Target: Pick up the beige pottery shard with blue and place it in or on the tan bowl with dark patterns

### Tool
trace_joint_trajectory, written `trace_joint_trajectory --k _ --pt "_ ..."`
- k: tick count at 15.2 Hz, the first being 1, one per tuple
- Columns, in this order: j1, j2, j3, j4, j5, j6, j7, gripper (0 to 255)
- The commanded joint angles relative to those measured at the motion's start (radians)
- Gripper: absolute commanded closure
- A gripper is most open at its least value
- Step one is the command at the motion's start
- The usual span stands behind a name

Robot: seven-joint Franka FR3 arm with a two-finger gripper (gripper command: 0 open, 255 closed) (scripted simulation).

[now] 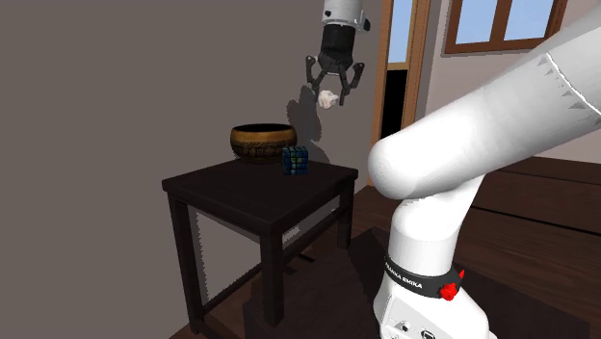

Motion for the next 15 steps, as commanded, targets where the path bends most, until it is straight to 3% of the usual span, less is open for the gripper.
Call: trace_joint_trajectory --k 1,9,15 --pt "0.007 0.037 0.013 0.028 0.011 0.010 0.014 255" --pt "0.046 0.325 0.101 0.216 0.064 0.122 0.103 255" --pt "0.065 0.559 0.160 0.419 0.069 0.162 0.177 255"
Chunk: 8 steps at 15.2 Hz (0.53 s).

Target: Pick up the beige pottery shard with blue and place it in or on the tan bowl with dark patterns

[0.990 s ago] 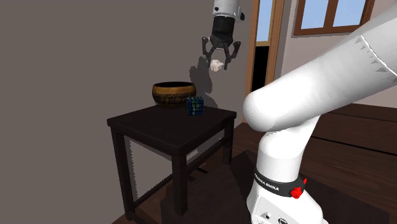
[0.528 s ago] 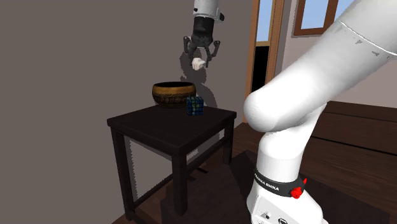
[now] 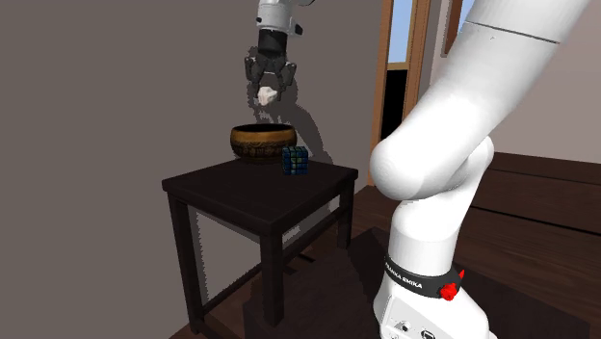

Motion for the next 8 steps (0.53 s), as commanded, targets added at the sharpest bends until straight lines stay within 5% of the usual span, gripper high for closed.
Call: trace_joint_trajectory --k 1,8 --pt "0.005 0.048 0.013 0.032 0.001 0.018 0.017 255" --pt "0.007 0.048 0.016 -0.062 0.005 0.111 0.006 255"
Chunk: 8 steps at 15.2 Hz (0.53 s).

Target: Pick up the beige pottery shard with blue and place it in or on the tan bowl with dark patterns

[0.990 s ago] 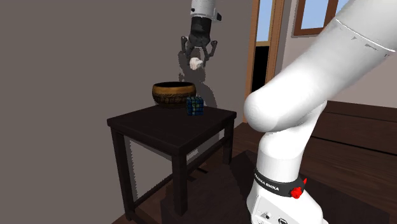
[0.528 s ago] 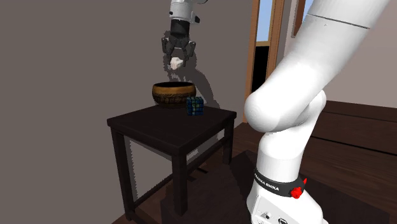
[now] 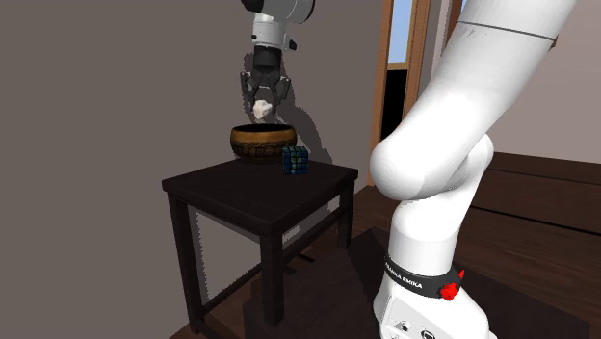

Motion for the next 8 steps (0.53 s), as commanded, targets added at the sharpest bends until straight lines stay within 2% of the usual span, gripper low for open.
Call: trace_joint_trajectory --k 1,6,8 --pt "0.001 0.002 0.002 -0.024 0.002 0.027 -0.001 255" --pt "0.002 0.009 0.004 -0.082 0.005 0.091 -0.008 255" --pt "0.002 0.009 0.004 -0.082 0.005 0.091 -0.008 255"
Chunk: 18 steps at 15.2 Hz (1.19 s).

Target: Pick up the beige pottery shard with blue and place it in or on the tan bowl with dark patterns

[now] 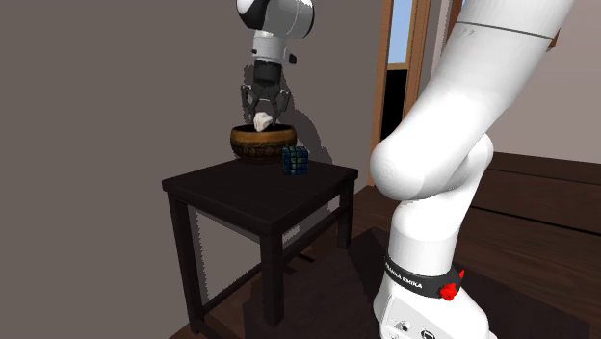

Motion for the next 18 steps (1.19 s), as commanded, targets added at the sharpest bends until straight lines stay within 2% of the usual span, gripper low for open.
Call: trace_joint_trajectory --k 1,6,7,12,16,18 --pt "0.000 0.001 0.000 -0.002 0.000 0.003 -0.001 255" --pt "0.000 0.001 0.000 -0.002 0.000 0.003 0.000 255" --pt "0.000 0.001 0.000 -0.002 0.000 0.003 0.000 0" --pt "0.000 0.001 0.000 -0.002 0.000 0.003 0.000 0" --pt "-0.006 -0.018 -0.012 0.106 -0.007 -0.125 0.002 0" --pt "-0.006 -0.018 -0.012 0.106 -0.007 -0.125 0.002 0"
